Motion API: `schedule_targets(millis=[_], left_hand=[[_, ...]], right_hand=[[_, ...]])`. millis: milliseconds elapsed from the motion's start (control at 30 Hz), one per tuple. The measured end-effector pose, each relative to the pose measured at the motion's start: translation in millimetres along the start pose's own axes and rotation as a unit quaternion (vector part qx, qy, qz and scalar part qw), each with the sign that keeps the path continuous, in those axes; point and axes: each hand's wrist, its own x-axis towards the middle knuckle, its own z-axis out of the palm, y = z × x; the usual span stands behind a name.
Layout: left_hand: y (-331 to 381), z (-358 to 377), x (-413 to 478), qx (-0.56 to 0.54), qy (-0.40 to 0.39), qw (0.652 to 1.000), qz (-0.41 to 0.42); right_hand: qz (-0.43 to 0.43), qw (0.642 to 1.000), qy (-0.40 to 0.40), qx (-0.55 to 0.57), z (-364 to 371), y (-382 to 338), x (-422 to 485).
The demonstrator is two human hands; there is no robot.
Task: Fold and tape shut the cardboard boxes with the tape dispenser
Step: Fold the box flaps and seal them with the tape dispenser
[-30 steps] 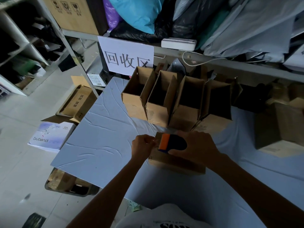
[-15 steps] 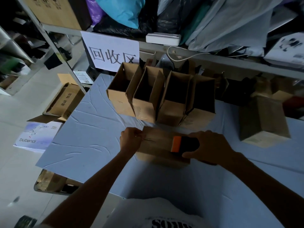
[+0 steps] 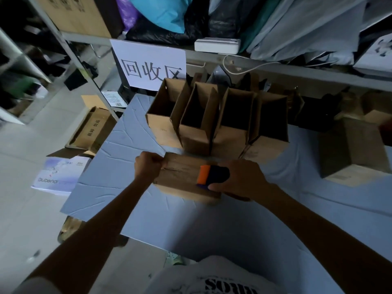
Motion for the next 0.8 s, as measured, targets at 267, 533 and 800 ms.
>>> schedule_targets(millis=[267, 533, 800], left_hand=[[-19.1, -14.5, 19.8, 0.004, 0.011, 1.0, 0.011], [-18.3, -3.7, 24.1, -0.006, 0.034, 0.999, -0.004], [-7.6, 7.5, 7.3, 0.074, 0.095, 0.983, 0.141]], right_hand=[[-0.012, 0.998, 0.01, 0.065, -6.4, -15.6, 19.8], [0.058, 0.997, 0.002, 0.055, 1.1, 26.1, -16.1], [0.054, 0.998, 0.019, 0.03, 4.0, 26.6, -15.0]])
